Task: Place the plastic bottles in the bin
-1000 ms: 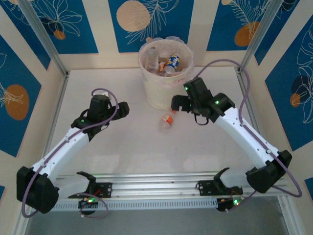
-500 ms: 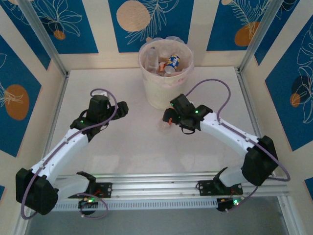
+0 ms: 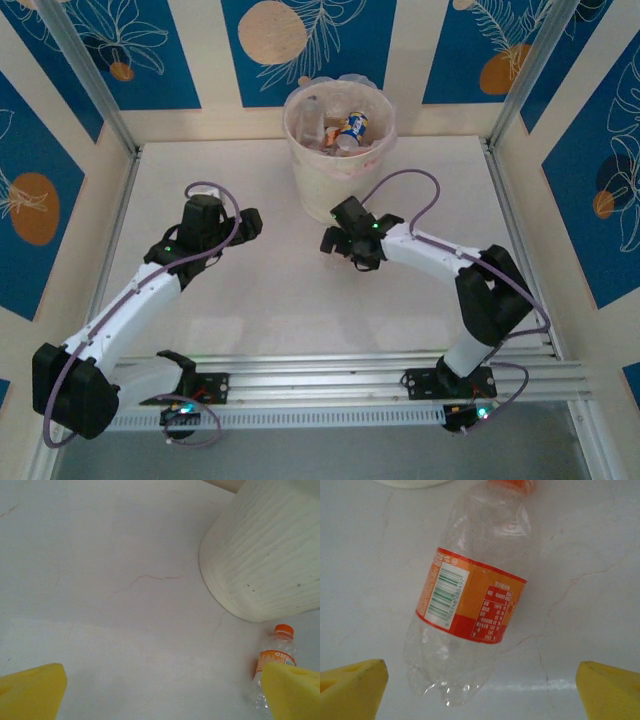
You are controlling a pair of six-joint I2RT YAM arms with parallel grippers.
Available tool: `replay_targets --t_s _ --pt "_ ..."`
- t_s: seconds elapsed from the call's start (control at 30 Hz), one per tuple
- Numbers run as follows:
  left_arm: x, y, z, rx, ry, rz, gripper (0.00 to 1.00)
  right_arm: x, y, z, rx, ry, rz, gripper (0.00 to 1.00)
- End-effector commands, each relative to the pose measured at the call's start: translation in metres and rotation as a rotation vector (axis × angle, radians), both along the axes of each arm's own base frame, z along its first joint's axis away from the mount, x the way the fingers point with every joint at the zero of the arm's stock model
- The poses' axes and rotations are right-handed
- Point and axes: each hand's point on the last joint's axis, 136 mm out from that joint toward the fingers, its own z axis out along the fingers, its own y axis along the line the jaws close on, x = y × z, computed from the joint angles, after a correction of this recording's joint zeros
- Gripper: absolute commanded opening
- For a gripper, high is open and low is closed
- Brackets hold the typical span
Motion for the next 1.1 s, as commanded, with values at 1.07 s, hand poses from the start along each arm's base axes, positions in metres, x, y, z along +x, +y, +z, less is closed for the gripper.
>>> replay_targets --t_s 1.07 --pt "-0.002 0.000 -0.003 0.020 0.005 -0.008 1.00 0.039 -0.026 -0.062 -0.065 0.112 0.004 0.72"
